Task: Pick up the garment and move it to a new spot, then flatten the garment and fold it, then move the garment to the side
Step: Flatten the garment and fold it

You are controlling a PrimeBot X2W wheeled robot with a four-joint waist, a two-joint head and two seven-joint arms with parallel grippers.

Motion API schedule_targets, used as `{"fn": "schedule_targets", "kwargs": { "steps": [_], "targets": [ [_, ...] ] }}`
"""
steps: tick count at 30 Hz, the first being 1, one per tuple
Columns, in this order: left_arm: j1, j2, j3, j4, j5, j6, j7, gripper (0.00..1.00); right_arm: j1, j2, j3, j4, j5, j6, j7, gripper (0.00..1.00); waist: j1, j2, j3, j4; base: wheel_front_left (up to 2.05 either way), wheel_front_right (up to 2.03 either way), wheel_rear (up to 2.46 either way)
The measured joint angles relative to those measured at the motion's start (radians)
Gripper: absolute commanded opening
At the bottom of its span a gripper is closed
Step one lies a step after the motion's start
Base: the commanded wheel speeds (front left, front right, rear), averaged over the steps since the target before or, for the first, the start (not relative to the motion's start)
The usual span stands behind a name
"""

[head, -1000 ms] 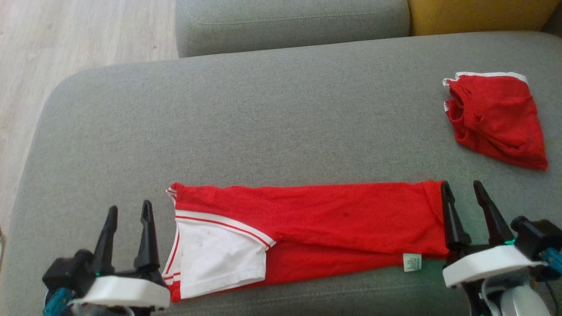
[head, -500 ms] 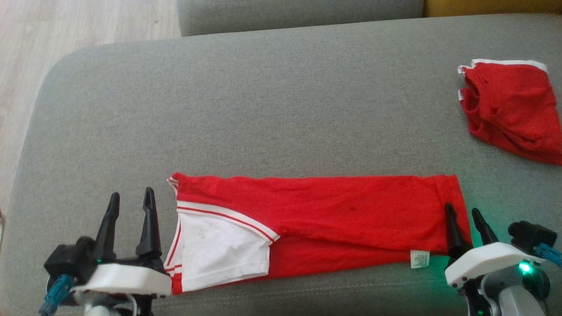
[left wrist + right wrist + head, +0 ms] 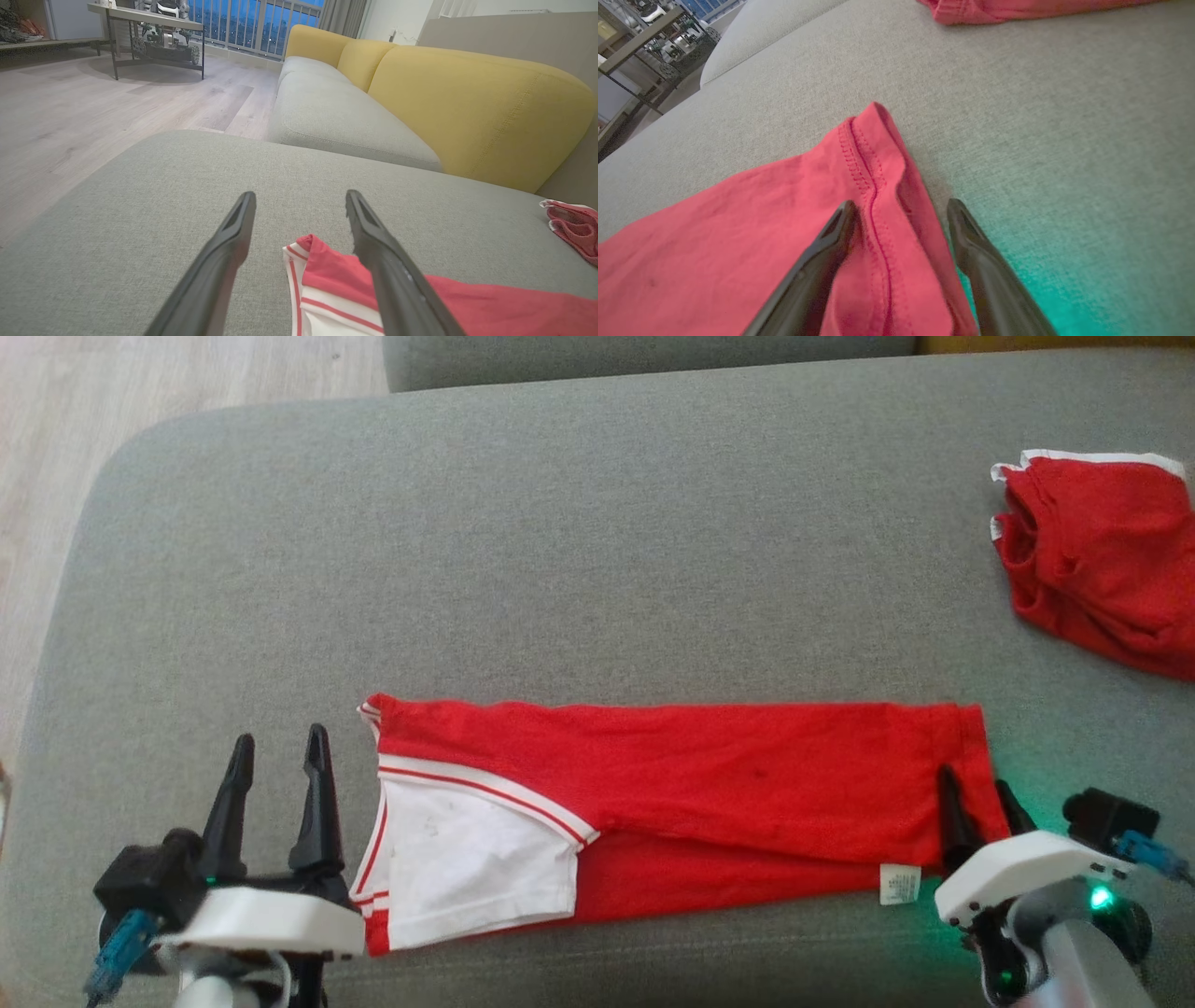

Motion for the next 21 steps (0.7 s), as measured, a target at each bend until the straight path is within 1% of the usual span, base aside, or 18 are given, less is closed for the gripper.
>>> {"fn": "schedule_targets", "kwargs": {
  "steps": [4,5,6,7,10,13,18,21],
  "targets": [
    [-0.003,0.000,0.001,0.003,0.000,0.000,0.000,1.00,-0.029,0.000,0.012,0.045,-0.001,0.000,-0.003,1.00,0.0000,0.0000,0.003,-0.001,0.00,0.00,0.00],
    [-0.004,-0.001,0.001,0.004,0.000,0.000,0.000,1.00,-0.034,-0.002,0.019,0.052,-0.001,0.000,-0.003,0.69,-0.0001,0.0000,0.003,-0.001,0.00,0.00,0.00],
    [-0.006,-0.001,0.001,0.005,0.000,-0.001,0.000,1.00,-0.039,-0.002,0.027,0.058,0.002,0.000,-0.003,0.16,-0.0001,0.0000,0.003,-0.001,0.00,0.00,0.00],
    [-0.008,-0.001,0.001,0.006,0.000,-0.001,0.000,1.00,-0.044,-0.002,0.034,0.064,0.007,0.000,-0.003,0.00,-0.0001,0.0000,0.002,-0.001,0.00,0.00,0.00],
    [-0.015,-0.001,0.006,0.007,0.007,-0.001,0.000,1.00,-0.052,-0.003,0.065,0.078,0.016,0.000,-0.003,0.00,-0.0001,0.0000,-0.001,-0.003,0.00,0.00,0.00],
    [-0.015,-0.001,0.013,0.009,0.009,-0.005,0.000,1.00,-0.052,-0.004,0.068,0.086,-0.002,0.000,-0.010,0.00,-0.0002,0.0000,-0.005,-0.005,0.00,0.00,0.00],
    [-0.015,-0.001,0.017,0.009,0.009,-0.007,0.000,1.00,-0.052,-0.011,0.049,0.088,-0.040,0.000,-0.017,0.00,-0.0001,0.0000,-0.015,-0.006,0.00,0.00,0.00],
    [-0.015,-0.001,0.017,0.009,0.009,-0.007,0.000,1.00,-0.057,-0.025,0.007,0.087,-0.067,0.000,-0.017,0.00,-0.0001,0.0000,-0.021,-0.004,0.00,0.00,0.00]
  ]
}}
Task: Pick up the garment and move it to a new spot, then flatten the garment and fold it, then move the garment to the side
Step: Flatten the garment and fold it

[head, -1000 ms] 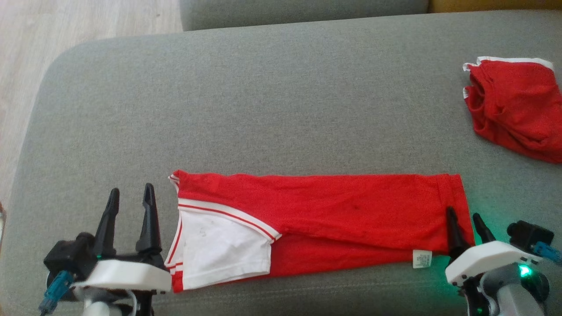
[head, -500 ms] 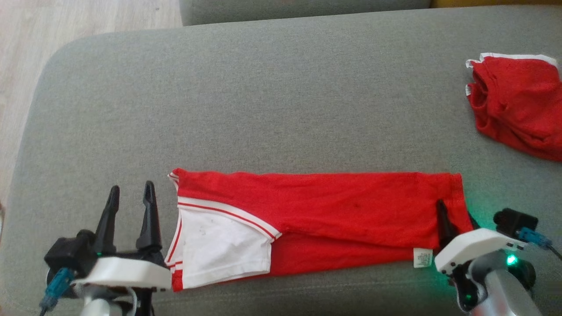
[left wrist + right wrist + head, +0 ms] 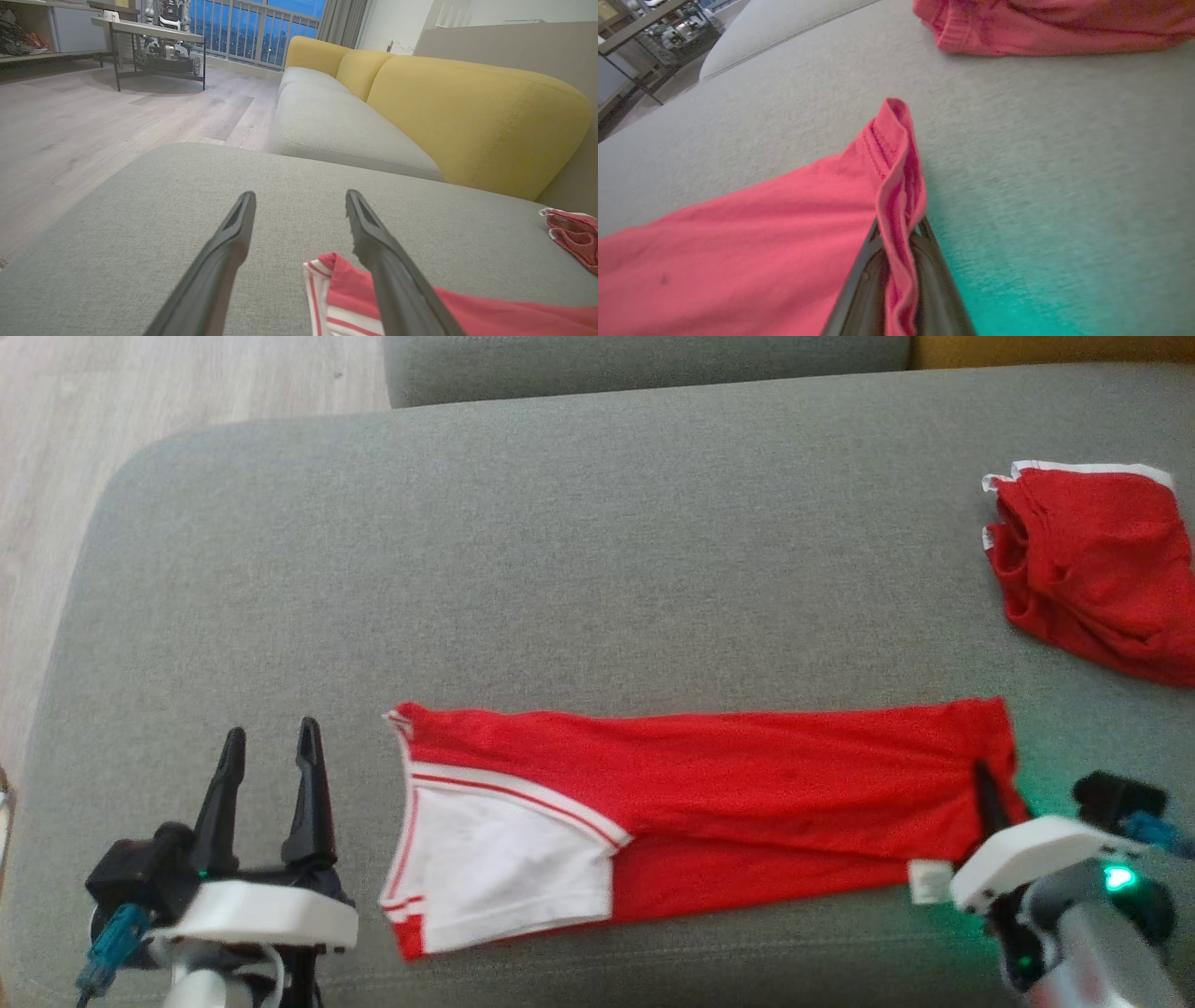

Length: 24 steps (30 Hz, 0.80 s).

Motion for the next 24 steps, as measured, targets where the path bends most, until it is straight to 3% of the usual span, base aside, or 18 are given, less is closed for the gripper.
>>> {"fn": "schedule_targets", "kwargs": {
  "steps": [12,18,24],
  "targets": [
    [0.002,0.000,-0.002,-0.004,-0.002,0.013,0.000,1.00,-0.055,-0.086,-0.189,-0.059,-0.148,0.000,0.064,0.00,0.0000,0.0000,-0.012,0.012,0.00,0.00,0.00],
    [0.005,-0.001,-0.002,-0.003,-0.009,0.017,0.000,1.00,-0.053,-0.043,-0.118,-0.139,-0.147,0.000,0.152,0.00,0.0000,0.0000,-0.033,0.008,0.00,0.00,0.00],
    [0.031,-0.001,-0.001,-0.002,-0.009,0.018,0.000,1.00,-0.008,0.007,-0.028,-0.309,-0.049,0.000,0.296,0.00,0.0000,0.0000,-0.067,0.001,0.00,0.00,0.00]
  ]
}}
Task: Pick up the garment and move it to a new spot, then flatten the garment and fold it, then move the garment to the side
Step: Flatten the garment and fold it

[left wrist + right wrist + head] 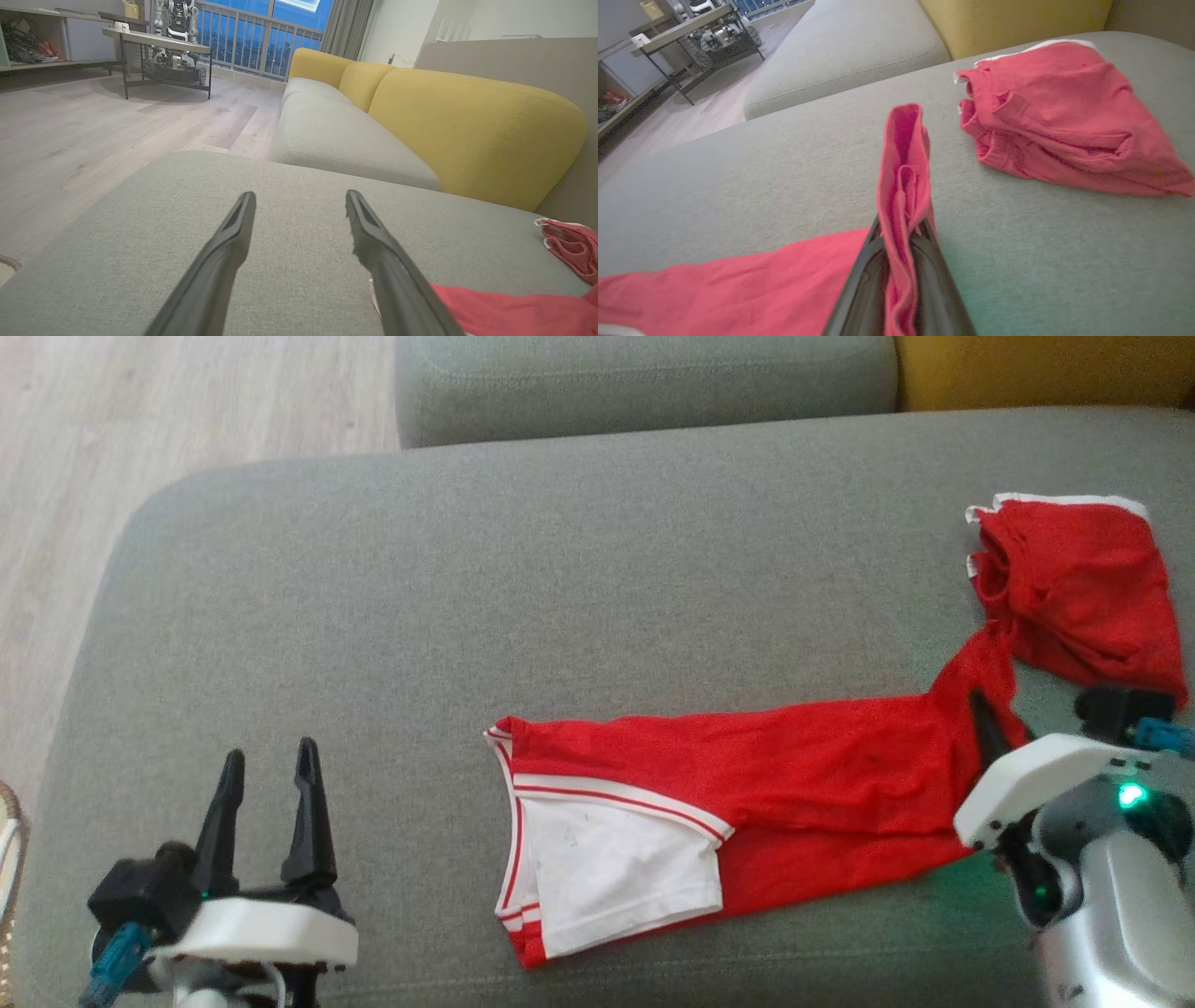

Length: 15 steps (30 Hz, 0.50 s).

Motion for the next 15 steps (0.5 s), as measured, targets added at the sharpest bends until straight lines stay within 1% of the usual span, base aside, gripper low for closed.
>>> {"fn": "schedule_targets", "kwargs": {
  "steps": [4,6,11,15],
  "targets": [
    [0.012,0.000,-0.001,0.005,-0.002,0.000,0.000,1.00,0.072,0.011,0.062,-0.135,0.099,0.000,0.118,0.00,0.0000,0.0000,-0.019,0.001,0.00,0.00,0.00],
    [0.012,0.000,-0.003,0.006,-0.002,0.000,0.000,1.00,0.100,0.012,0.096,-0.192,0.200,0.000,0.160,0.00,0.0000,0.0000,-0.026,0.005,0.00,0.00,0.00],
    [0.016,0.000,-0.011,0.006,-0.010,0.000,0.000,1.00,0.154,0.012,0.197,-0.287,0.369,0.000,0.203,0.00,0.0000,0.0000,-0.042,0.026,0.00,0.00,0.00],
    [0.029,0.000,-0.012,0.006,-0.010,0.000,0.000,1.00,0.192,0.012,0.279,-0.305,0.513,0.000,0.203,0.00,0.0000,0.0000,-0.052,0.052,0.00,0.00,0.00]
  ]
}}
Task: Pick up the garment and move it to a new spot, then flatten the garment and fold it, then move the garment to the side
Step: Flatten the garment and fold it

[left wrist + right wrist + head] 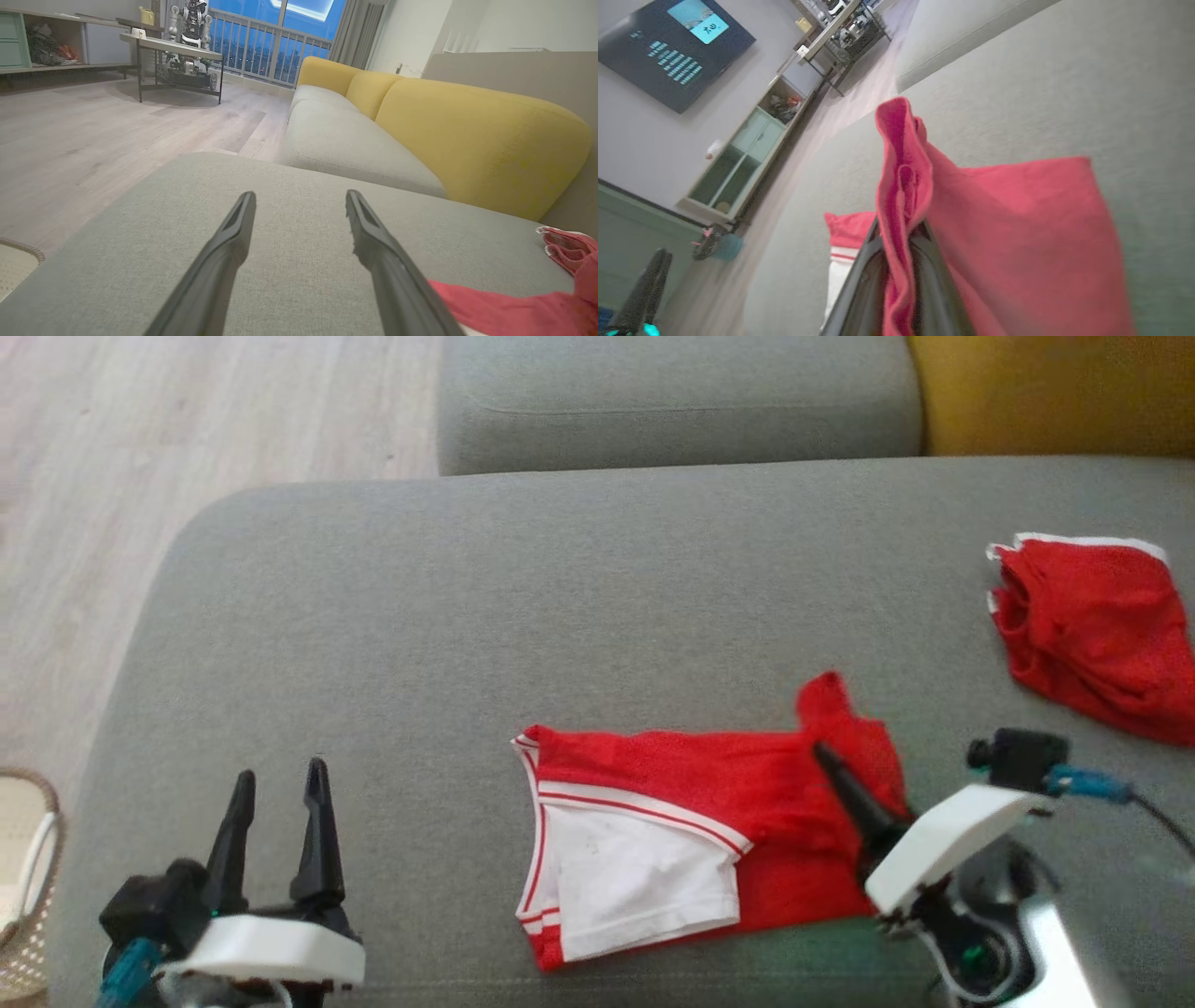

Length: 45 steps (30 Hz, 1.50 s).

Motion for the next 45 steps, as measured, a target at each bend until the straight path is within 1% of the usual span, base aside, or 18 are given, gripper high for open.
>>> {"fn": "schedule_targets", "kwargs": {
  "steps": [3,6,7,8,12,19,23,30,31,32,33,40,45],
  "targets": [
    [0.006,0.000,-0.001,0.000,0.000,0.000,0.000,1.00,0.017,0.000,0.073,0.011,0.106,0.000,-0.029,0.00,0.0000,0.0000,-0.007,0.026,0.00,0.00,0.00],
    [0.006,0.000,-0.001,0.001,0.000,0.000,0.000,1.00,0.017,0.000,0.135,0.048,0.213,0.000,-0.082,0.00,0.0000,0.0000,-0.013,0.053,0.00,0.00,0.00],
    [0.006,0.000,-0.001,0.001,0.000,0.000,0.000,1.00,0.017,0.000,0.135,0.048,0.213,0.000,-0.082,0.00,0.0000,0.0000,-0.013,0.053,0.00,0.00,0.00],
    [0.007,0.000,-0.002,0.001,0.000,0.000,0.000,1.00,0.016,0.000,0.153,0.065,0.238,0.000,-0.104,0.00,0.0000,0.0000,-0.014,0.063,0.00,0.00,0.00],
    [0.009,0.000,-0.006,0.004,0.000,0.000,0.000,1.00,-0.007,0.000,0.211,0.160,0.311,0.000,-0.168,0.00,0.0000,0.0000,-0.015,0.101,0.00,0.00,0.00],
    [0.018,0.000,-0.013,0.005,0.000,0.000,0.000,1.00,-0.110,-0.001,0.327,0.284,0.417,0.000,-0.251,0.00,0.0001,0.0000,0.010,0.153,0.00,0.00,0.00],
    [0.015,0.000,-0.019,0.007,0.000,0.000,0.000,1.00,-0.166,-0.001,0.380,0.362,0.457,0.000,-0.305,0.00,0.0001,0.0000,0.031,0.178,0.00,0.00,0.00],
    [-0.006,0.000,-0.026,0.008,0.000,0.000,0.000,1.00,-0.243,-0.006,0.486,0.488,0.548,0.000,-0.331,0.00,0.0002,0.0000,0.067,0.208,0.00,0.00,0.00],
    [-0.006,0.000,-0.026,0.008,0.000,0.000,0.000,1.00,-0.251,-0.007,0.504,0.498,0.562,0.000,-0.334,0.18,0.0002,0.0000,0.070,0.210,0.00,0.00,0.00],
    [-0.006,0.000,-0.027,0.009,-0.001,0.000,0.000,1.00,-0.260,-0.008,0.523,0.507,0.571,0.000,-0.336,0.81,0.0001,0.0000,0.074,0.212,0.00,0.00,0.00],
    [-0.006,0.000,-0.027,0.009,-0.001,0.000,0.000,1.00,-0.267,-0.008,0.539,0.513,0.579,0.000,-0.343,1.00,0.0002,0.0000,0.077,0.213,0.00,0.00,0.00],
    [-0.014,0.000,-0.029,0.017,-0.009,0.000,0.000,1.00,-0.311,-0.009,0.643,0.553,0.670,0.000,-0.380,1.00,0.0002,0.0000,0.078,0.213,0.00,0.00,0.00],
    [-0.018,0.000,-0.020,0.019,-0.009,0.000,0.000,1.00,-0.350,-0.009,0.685,0.569,0.709,0.000,-0.425,1.00,0.0001,0.0000,0.066,0.201,0.00,0.00,0.00]
  ]
}}
